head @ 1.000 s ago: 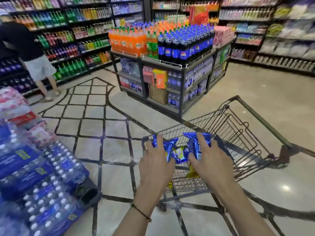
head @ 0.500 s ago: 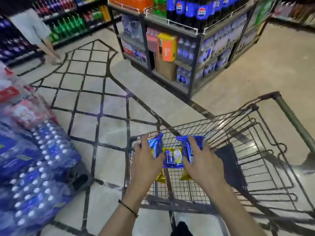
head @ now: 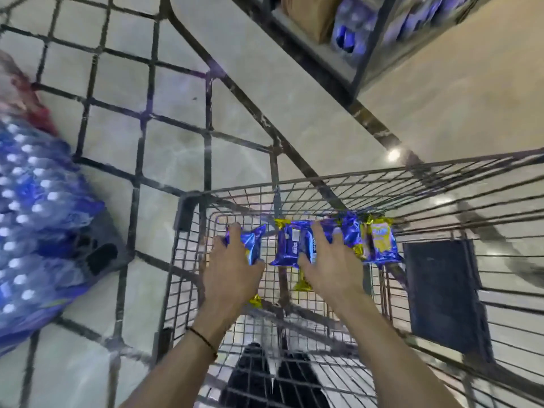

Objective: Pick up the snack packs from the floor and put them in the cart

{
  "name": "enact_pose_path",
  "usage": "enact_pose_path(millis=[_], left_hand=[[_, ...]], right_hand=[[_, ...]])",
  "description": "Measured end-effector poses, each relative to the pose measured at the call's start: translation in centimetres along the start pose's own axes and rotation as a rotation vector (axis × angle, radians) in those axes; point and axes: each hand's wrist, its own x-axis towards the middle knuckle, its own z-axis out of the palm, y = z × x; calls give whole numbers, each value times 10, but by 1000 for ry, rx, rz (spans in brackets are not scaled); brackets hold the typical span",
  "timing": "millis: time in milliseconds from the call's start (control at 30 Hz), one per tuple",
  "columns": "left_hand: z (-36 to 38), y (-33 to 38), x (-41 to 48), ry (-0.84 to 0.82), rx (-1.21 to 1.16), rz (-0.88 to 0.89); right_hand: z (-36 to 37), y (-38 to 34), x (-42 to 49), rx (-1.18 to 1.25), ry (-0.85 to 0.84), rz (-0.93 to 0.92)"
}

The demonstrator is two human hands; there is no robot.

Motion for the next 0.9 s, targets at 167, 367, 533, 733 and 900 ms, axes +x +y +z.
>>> enact_pose_path(millis=[167, 367, 533, 733, 900], left_hand=[[77, -11, 58, -38, 43, 21], [134, -24, 117, 45, 133, 18], [154, -30, 141, 18, 205, 52], [150, -22, 134, 2, 237, 62], [122, -14, 109, 9, 274, 110]], right_hand=[[63, 10, 55, 61, 10, 9], [122, 16, 101, -30, 38, 9], [138, 18, 108, -24, 68, 47], [121, 21, 97, -12, 78, 39], [99, 25, 80, -82, 92, 27]])
